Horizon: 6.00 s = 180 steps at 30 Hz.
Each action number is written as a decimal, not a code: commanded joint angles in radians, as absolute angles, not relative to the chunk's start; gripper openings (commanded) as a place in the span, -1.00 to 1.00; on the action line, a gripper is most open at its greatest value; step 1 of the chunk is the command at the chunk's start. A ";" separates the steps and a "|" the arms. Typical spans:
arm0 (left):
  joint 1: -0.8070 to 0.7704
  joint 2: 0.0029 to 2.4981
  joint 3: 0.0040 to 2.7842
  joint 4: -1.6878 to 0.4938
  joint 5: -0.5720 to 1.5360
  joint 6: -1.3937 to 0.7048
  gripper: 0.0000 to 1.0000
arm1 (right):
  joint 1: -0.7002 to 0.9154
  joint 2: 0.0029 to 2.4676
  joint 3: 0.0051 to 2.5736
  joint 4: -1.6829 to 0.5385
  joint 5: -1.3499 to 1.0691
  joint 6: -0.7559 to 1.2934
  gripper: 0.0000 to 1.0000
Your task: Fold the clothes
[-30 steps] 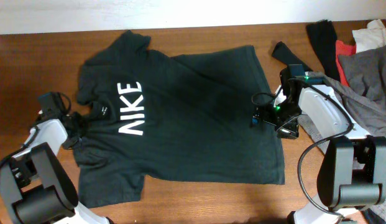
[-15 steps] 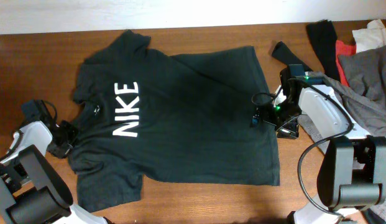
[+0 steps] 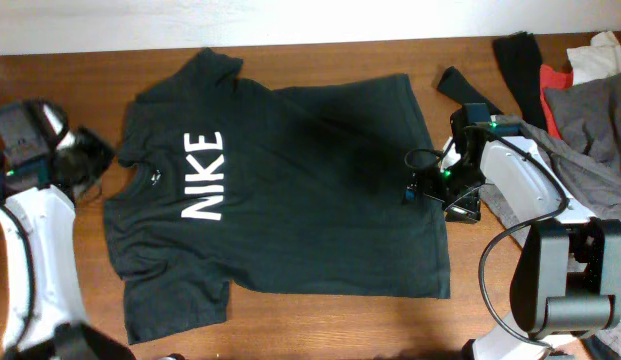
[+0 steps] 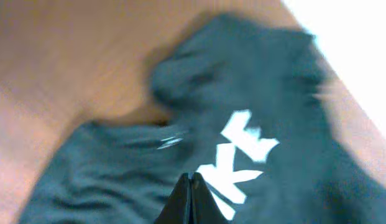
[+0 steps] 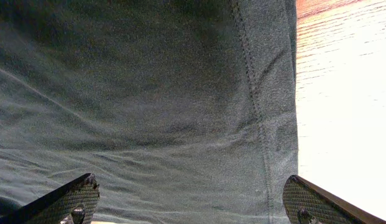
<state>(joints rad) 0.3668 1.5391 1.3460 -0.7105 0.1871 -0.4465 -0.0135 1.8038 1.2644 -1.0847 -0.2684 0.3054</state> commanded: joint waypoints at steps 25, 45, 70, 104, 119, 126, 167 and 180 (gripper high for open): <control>0.139 1.511 1.448 -0.804 0.142 -0.395 0.98 | -0.021 1.802 1.274 -0.870 -0.412 0.280 0.97; 0.139 1.511 1.448 -0.804 0.141 -0.395 0.98 | 0.026 1.814 2.174 -1.227 -0.212 0.153 -0.92; 0.139 1.511 1.448 -0.804 0.142 -0.395 0.99 | 0.078 2.434 2.192 -0.772 -0.204 0.112 -0.92; 0.139 1.511 1.448 -0.804 0.142 -0.395 0.99 | 0.083 2.645 2.191 -0.634 0.084 0.112 -0.92; 0.139 1.511 1.448 -0.804 0.142 -0.395 0.98 | -0.001 2.695 2.191 -0.534 0.090 0.109 -0.92; 0.139 1.511 1.448 -0.804 0.142 -0.395 0.98 | 0.001 2.687 2.204 -0.474 -0.015 0.108 -0.58; 0.139 1.511 1.448 -0.804 0.142 -0.395 0.98 | -0.202 2.656 2.484 -1.084 -0.236 -0.057 -0.92; 0.139 1.511 1.448 -0.804 0.142 -0.395 0.99 | -0.205 2.656 2.375 -0.993 -0.208 -0.123 -0.92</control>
<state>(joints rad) 0.1421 1.5093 1.4326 -0.8043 0.1455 -0.4038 -0.2085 2.6419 2.4123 -1.0168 -0.2119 -0.1078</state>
